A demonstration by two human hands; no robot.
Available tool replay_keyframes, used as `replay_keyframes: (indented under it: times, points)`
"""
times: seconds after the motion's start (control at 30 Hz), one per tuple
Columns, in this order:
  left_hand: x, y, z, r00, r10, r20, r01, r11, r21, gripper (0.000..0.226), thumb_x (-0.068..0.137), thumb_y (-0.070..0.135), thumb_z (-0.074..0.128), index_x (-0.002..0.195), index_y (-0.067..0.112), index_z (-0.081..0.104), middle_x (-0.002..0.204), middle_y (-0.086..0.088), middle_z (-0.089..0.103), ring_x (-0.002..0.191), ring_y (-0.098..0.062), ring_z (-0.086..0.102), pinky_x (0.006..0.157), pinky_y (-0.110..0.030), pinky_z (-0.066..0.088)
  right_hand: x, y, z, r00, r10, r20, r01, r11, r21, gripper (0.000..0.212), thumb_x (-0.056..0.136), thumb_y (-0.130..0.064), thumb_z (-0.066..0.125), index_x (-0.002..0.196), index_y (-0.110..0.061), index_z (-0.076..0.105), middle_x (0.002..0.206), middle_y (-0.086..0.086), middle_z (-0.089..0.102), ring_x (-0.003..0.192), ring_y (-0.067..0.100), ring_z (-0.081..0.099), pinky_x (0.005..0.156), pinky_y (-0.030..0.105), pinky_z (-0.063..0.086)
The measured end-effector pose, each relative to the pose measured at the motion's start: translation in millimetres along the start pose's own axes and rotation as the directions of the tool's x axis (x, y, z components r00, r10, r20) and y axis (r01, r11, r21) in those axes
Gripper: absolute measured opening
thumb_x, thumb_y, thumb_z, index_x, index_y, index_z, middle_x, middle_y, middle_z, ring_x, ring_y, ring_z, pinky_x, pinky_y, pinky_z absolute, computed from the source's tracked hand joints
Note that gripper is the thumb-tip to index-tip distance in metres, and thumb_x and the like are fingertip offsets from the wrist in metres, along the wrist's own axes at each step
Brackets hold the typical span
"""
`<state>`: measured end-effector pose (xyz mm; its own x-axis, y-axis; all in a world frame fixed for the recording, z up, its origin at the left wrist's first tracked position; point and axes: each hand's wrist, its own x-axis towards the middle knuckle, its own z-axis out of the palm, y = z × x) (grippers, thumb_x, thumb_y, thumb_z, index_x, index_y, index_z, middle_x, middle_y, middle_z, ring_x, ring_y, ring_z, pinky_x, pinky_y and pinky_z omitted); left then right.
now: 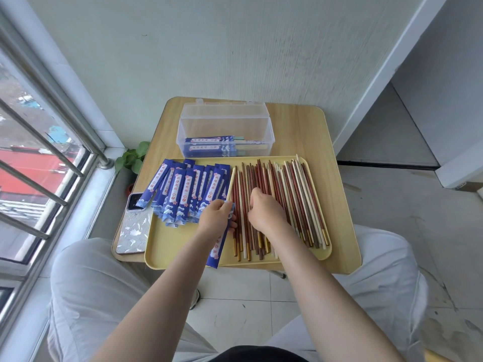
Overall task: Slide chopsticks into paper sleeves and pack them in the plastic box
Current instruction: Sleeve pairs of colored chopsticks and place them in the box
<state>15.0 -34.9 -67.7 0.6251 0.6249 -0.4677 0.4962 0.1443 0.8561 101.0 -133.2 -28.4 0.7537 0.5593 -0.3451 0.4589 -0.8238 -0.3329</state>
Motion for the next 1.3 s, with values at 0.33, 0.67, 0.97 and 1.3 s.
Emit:
replay_keyframes:
  times: [0.33,0.67,0.97,1.3]
  points:
    - [-2,4,-1,0.999,-0.039,0.003,0.039,0.998,0.053,0.027,0.105,0.029,0.046,0.104,0.005,0.06,0.084,-0.011,0.063,0.068,-0.021,0.063,0.066,-0.036,0.058,-4,-15,7,0.987,-0.009,0.158,0.031,0.99,-0.139,0.022,0.099,-0.024,0.059,0.116,-0.01,0.057,0.107,0.007,0.062,0.088,0.024,0.061,0.063,0.032,0.045]
    - [-6,13,-3,0.996,0.067,-0.063,-0.055,0.982,0.18,0.025,0.104,0.026,0.048,0.091,0.008,0.059,0.085,-0.011,0.065,0.075,-0.026,0.066,0.07,-0.041,0.06,-1,-16,3,0.979,0.025,0.203,-0.002,0.993,-0.117,0.035,0.094,-0.003,0.058,0.129,-0.004,0.053,0.08,0.004,0.047,0.076,0.023,0.058,0.054,0.028,0.045]
    - [-3,17,-8,0.987,0.083,-0.135,-0.035,0.944,0.327,0.026,0.101,0.031,0.047,0.089,0.012,0.06,0.087,-0.01,0.068,0.082,-0.03,0.068,0.079,-0.049,0.059,6,-23,9,0.981,0.034,0.189,0.001,0.983,-0.183,0.028,0.093,-0.011,0.064,0.12,-0.009,0.059,0.105,0.008,0.061,0.083,0.024,0.06,0.051,0.028,0.04]
    - [-2,15,-9,0.993,0.035,-0.116,-0.002,0.963,0.27,0.023,0.1,0.027,0.05,0.092,0.008,0.062,0.083,-0.009,0.068,0.08,-0.031,0.071,0.076,-0.048,0.061,4,-20,7,0.987,0.025,0.158,-0.015,0.998,-0.065,0.014,0.092,-0.02,0.064,0.099,-0.008,0.06,0.084,0.006,0.06,0.075,0.024,0.063,0.058,0.031,0.051]
